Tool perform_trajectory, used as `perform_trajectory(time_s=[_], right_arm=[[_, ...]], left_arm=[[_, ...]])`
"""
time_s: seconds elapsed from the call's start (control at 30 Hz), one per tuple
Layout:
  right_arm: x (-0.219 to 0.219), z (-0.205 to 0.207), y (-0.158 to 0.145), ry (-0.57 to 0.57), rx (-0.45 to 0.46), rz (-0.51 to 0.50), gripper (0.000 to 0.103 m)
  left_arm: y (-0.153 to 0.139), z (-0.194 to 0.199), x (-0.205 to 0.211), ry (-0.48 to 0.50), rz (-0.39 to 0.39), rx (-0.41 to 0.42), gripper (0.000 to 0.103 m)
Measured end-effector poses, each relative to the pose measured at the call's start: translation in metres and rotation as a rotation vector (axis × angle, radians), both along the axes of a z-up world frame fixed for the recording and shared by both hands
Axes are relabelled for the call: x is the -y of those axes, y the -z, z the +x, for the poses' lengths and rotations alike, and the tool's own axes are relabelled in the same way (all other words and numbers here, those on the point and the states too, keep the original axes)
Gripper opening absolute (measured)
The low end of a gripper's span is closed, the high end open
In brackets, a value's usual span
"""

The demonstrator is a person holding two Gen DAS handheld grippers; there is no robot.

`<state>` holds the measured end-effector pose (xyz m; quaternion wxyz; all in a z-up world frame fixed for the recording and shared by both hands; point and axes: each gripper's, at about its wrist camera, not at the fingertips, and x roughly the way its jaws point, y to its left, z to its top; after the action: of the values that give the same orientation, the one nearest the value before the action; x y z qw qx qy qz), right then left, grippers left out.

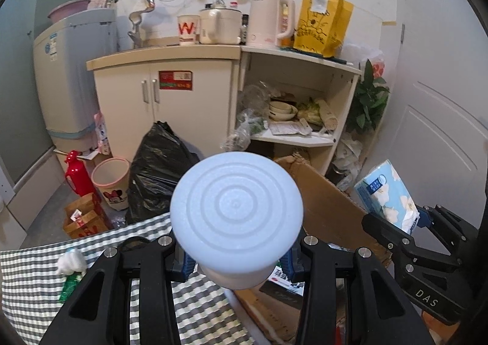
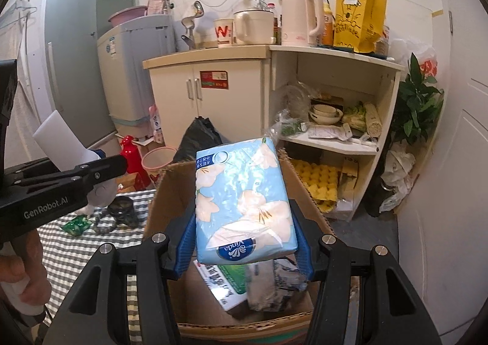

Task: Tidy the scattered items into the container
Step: 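Lift the white bottle with left tool while right tool carries the tissue pack over the box, then lower the white bottle with left tool while right tool lowers the tissue pack into the box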

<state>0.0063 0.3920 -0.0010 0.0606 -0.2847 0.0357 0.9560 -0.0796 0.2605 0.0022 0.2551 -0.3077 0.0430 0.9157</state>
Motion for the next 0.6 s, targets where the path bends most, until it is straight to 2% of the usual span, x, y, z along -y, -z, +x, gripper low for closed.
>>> perform_trajectory(time_s=[0.4, 0.6], right_arm=[[-0.025, -0.017, 0.018, 0.016, 0.069, 0.000, 0.054], [-0.028, -0.032, 0.033, 0.000, 0.123, 0.001, 0.054]], left_arm=[[0.019, -0.016, -0.041, 0.062, -0.012, 0.040, 0.044], [0.037, -0.029, -0.053, 0.084, -0.037, 0.091, 0.044]])
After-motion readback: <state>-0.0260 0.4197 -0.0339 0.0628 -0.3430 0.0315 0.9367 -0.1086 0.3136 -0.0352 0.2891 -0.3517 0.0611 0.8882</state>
